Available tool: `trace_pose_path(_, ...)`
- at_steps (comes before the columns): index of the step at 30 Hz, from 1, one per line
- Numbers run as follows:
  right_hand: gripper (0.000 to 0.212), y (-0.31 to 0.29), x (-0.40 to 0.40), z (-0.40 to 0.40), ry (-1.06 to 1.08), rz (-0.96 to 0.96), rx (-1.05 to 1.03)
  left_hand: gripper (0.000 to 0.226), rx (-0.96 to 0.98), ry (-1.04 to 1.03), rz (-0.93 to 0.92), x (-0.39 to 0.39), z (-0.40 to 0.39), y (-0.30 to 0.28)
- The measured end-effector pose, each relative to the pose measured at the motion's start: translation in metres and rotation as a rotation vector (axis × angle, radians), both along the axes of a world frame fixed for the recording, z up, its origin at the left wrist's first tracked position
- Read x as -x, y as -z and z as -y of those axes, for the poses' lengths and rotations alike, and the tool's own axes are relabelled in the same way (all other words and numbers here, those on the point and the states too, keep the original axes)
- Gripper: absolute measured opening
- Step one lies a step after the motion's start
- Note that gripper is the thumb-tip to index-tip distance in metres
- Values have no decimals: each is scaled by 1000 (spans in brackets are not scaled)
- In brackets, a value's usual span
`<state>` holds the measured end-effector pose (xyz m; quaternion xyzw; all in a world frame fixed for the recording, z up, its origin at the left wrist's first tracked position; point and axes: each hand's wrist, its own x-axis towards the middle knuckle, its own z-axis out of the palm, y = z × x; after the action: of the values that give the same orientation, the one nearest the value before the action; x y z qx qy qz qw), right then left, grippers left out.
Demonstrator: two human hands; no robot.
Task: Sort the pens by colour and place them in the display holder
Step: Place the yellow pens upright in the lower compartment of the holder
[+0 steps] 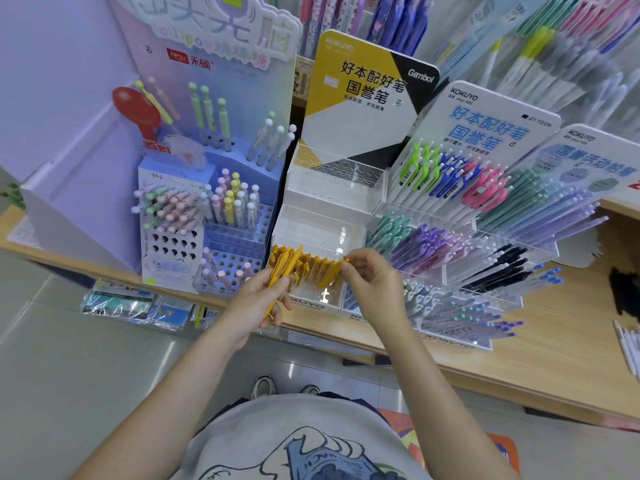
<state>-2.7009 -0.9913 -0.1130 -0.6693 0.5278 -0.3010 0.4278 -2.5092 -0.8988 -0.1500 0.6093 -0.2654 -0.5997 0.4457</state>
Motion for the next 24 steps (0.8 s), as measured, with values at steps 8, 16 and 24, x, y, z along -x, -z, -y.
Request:
trace_pose_path(8, 10, 18, -28, -7, -83, -75, 66, 22, -31, -80, 22, -4, -9, 2)
trace_pose_path(16, 12, 38, -34, -13, -199, -232, 204, 22, -45, -109, 17, -9, -17, 3)
trace_pose_path(24, 17, 41, -43, -7, -308, -399, 208, 23, -37, -107, -8, -8, -19, -2)
